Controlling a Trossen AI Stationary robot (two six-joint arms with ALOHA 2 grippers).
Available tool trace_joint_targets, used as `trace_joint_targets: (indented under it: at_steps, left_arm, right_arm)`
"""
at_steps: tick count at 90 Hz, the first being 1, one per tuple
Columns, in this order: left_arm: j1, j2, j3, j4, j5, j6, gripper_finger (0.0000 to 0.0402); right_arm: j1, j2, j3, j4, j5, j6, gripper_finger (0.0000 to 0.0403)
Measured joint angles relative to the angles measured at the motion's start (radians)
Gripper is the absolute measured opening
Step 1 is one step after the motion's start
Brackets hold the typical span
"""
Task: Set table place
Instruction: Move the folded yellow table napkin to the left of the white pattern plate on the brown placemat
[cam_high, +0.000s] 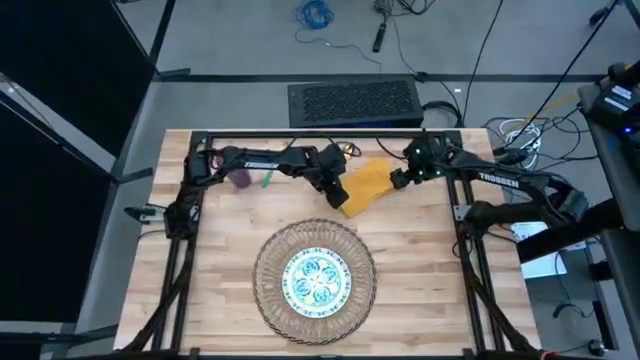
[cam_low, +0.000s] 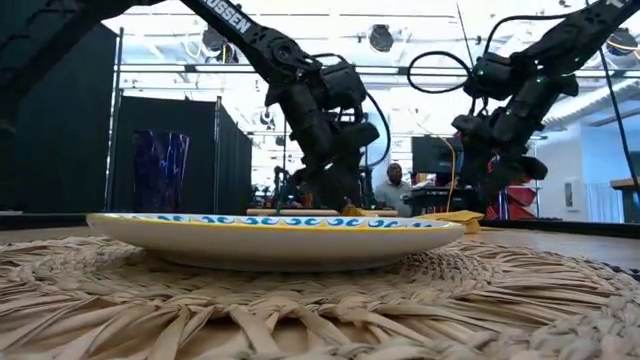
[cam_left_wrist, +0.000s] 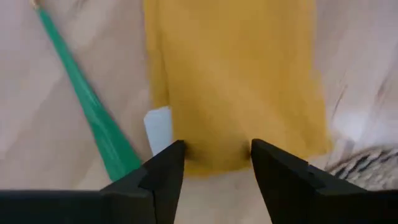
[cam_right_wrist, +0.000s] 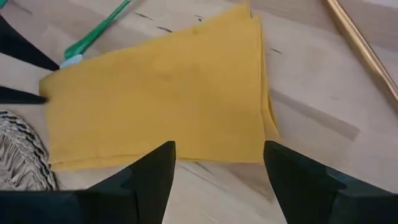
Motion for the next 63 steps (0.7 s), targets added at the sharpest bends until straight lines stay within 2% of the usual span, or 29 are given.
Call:
trace_joint_targets:
  at_steps: [26,47,63]
  left_arm:
    - [-0.015,0.013,-0.001,-0.007,0.032,-0.061,0.0171]
    - [-0.028,0.013,-0.001,-0.008,0.032,-0.076,0.0171]
    - [-0.027,0.013,-0.011,-0.013,0.032,-0.077,0.0171]
  right_arm:
    - [-0.050,0.018,0.000,0.018,-0.004,-0.020,0.0231]
    - [-0.093,0.127,0.000,0.056,-0.082,-0.042,0.0231]
    - [-0.091,0.204,0.000,0.120,-0.099,-0.038,0.0231]
